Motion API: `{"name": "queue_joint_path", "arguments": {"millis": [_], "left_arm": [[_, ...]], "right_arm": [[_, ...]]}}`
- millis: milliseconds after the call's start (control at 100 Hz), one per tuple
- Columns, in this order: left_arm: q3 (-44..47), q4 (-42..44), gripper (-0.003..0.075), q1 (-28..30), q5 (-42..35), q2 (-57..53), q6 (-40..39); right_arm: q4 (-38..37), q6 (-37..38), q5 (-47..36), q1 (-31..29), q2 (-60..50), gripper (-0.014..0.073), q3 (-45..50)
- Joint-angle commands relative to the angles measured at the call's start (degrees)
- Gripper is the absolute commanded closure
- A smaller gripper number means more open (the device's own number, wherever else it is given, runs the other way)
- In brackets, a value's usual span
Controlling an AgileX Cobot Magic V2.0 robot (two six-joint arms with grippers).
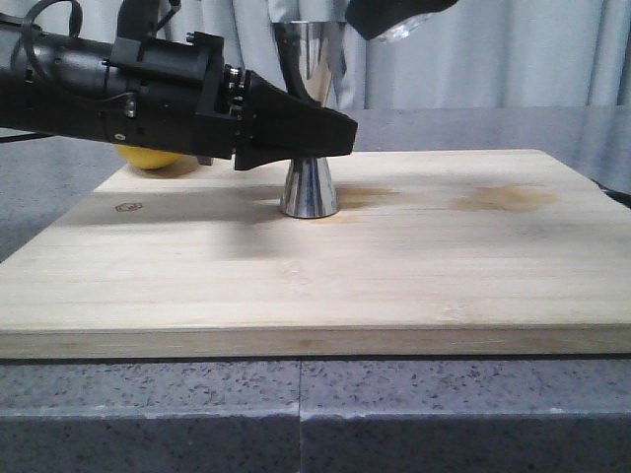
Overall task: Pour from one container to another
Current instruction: 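Lift the beaker with the right gripper and carry it above the jigger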
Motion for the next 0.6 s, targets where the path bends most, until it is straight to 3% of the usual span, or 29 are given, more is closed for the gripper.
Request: {"name": "queue_joint_path", "arguments": {"millis": [0,590], "left_arm": [[-1.54,-4.53,0.068,-0.37,5.96,-2.56,-0.35],[-1.54,-4.53,0.068,-0.37,5.96,-2.56,-0.35]], "right_arm": [[-3.1,-0.52,-3.52,0.12,-1.72,0.0316,-2.63],[-11.11,-0.52,-2.29,0.12,-1.1,0.0316,-3.23]]}}
